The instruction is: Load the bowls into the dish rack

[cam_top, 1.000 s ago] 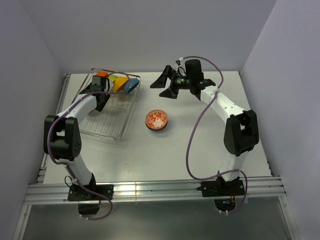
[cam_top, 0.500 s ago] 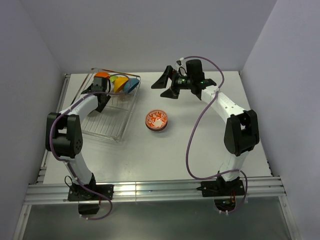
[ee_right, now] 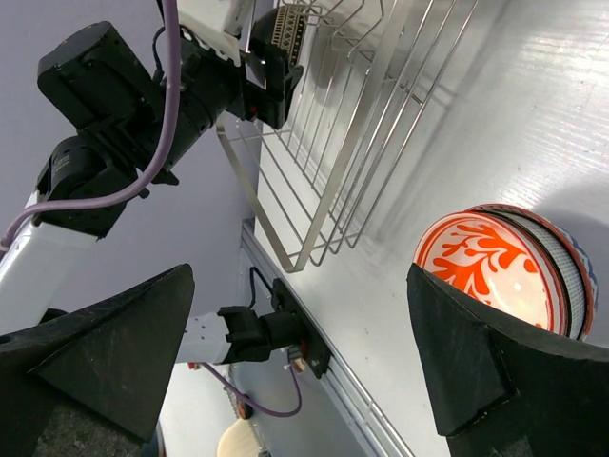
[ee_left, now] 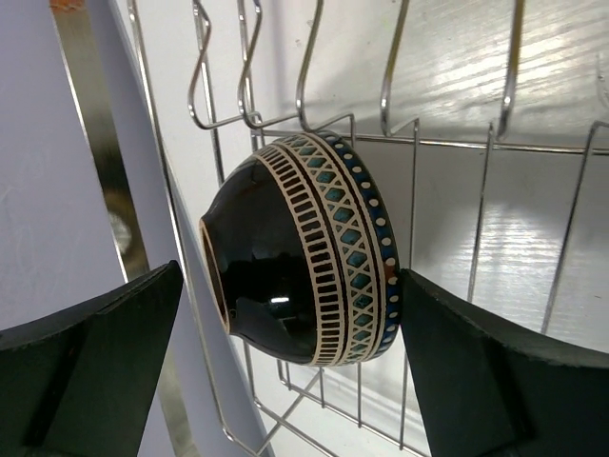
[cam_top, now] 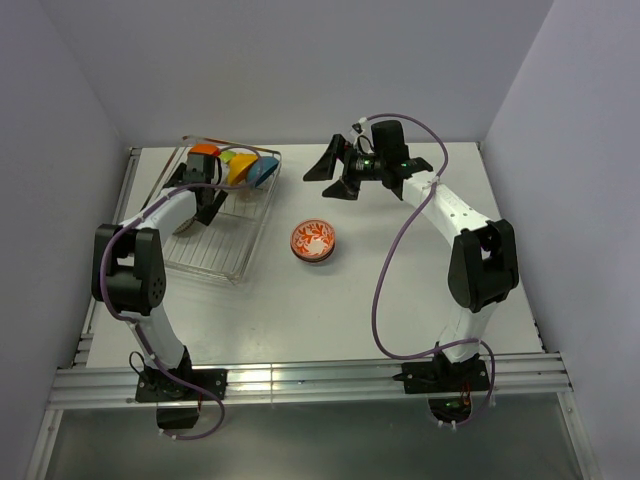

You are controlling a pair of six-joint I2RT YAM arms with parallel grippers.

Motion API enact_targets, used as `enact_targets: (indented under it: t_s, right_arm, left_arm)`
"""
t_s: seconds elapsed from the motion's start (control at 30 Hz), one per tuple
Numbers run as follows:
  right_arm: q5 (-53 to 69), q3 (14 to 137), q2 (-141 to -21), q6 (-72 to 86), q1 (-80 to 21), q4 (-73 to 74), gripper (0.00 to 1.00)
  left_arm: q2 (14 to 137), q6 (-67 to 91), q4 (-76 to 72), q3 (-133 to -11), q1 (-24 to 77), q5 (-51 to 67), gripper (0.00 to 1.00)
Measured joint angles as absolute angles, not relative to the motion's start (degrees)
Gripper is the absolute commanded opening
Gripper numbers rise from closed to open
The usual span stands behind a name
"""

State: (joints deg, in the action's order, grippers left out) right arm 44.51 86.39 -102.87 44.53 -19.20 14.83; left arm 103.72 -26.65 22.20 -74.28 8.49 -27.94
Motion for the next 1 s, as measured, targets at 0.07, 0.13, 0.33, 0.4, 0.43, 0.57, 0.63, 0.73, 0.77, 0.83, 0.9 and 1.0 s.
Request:
enact_targets:
  t_s: [0.07,0.13,0.33,0.4,0.43,0.57,0.63,0.73,0.77,0.83,0.9,1.0]
  right_arm:
    - [44.53,86.39,-102.87,44.34,-19.20,15.03,1.00]
    - [44.53,86.39,-102.87,44.16,-19.18,15.18,1.00]
    - [44.60,86.39,-102.85,43.70,-19.07,15.46,1.00]
    - [44.60,86.39,-102.85,43.51,-19.07,15.59,1.00]
    - [44.60,86.39,-102.85,43.42,-19.07,15.66,1.00]
    - [44.58,86.39,-102.80,42.96,-19.07,15.92,1.00]
    - [44.53,86.39,-102.61,42.63,-19.07,16.05,1.00]
    - [44.42,86.39,-101.75,42.06,-19.07,16.34,1.00]
    - [44.38,86.39,-101.32,41.89,-19.07,16.38,1.00]
    - [44.36,86.39,-100.40,41.41,-19.07,16.45,1.00]
    - [44.31,86.39,-99.57,40.95,-19.07,16.49,1.00]
    - [44.25,86.39,-98.91,40.36,-19.07,16.86,1.00]
  left_arm:
    - [103.72,-26.33,22.61,-74.30,8.49,-27.16,1.00]
    - [103.72,-26.04,23.42,-74.39,8.49,-26.24,0.99]
    - [103.72,-25.39,25.71,-74.50,8.49,-22.46,0.99]
    - [103.72,-24.99,26.15,-74.52,8.49,-21.54,0.99]
    - [103.70,-24.67,26.35,-74.54,8.49,-21.08,1.00]
    - [103.63,-24.01,27.00,-74.83,8.49,-19.99,1.00]
    - [103.24,-23.22,27.33,-74.91,8.49,-19.49,1.00]
    - [102.35,-22.83,27.40,-74.91,8.49,-19.33,0.99]
    - [101.97,-22.76,27.29,-74.91,8.49,-19.38,1.00]
    - [101.38,-22.83,26.28,-74.63,8.49,-20.08,0.99]
    - [101.08,-23.18,24.60,-73.67,8.49,-21.32,0.99]
    - [101.27,-23.51,23.07,-72.58,8.29,-22.87,0.99]
